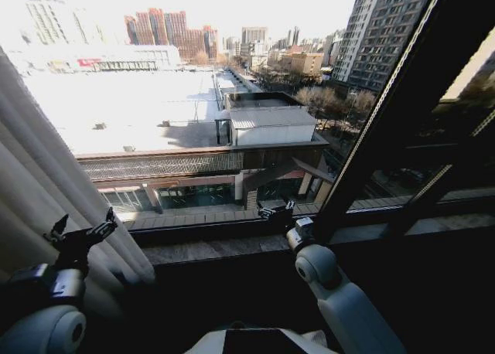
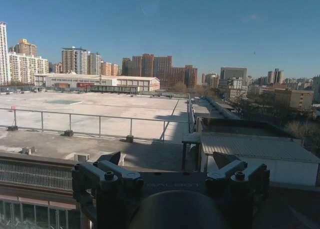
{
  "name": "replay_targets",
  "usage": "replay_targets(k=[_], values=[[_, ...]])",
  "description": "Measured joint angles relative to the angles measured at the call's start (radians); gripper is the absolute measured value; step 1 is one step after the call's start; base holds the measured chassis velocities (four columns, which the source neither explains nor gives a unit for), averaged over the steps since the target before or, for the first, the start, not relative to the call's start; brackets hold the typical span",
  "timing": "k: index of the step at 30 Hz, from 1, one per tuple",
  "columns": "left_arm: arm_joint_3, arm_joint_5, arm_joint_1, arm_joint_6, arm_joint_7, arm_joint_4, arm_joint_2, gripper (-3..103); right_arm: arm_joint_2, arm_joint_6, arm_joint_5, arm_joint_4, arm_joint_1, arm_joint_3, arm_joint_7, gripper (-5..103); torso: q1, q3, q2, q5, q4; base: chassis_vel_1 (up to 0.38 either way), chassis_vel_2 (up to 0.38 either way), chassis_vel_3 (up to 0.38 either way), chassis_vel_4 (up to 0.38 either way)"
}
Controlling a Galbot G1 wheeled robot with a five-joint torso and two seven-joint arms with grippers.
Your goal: Open the curtains by pulling them apart, changing their state from closed to fully open.
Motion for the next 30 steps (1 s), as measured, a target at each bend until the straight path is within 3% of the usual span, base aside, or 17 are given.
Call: replay_targets(k=[12,30], values=[[-0.028,-0.041,0.006,0.009,0.133,0.017,0.015,100,-0.014,-0.043,0.027,-0.061,0.058,0.091,-0.022,100,0.000,0.000,0.000,0.0001,0.0001,-0.125,-0.141,0.141,0.146],[-0.025,-0.033,-0.001,0.012,0.153,0.013,0.006,100,-0.027,-0.062,0.052,-0.027,0.031,0.133,-0.030,100,0.000,0.000,0.000,-0.0001,0.0001,-0.307,-0.347,0.303,0.334]])
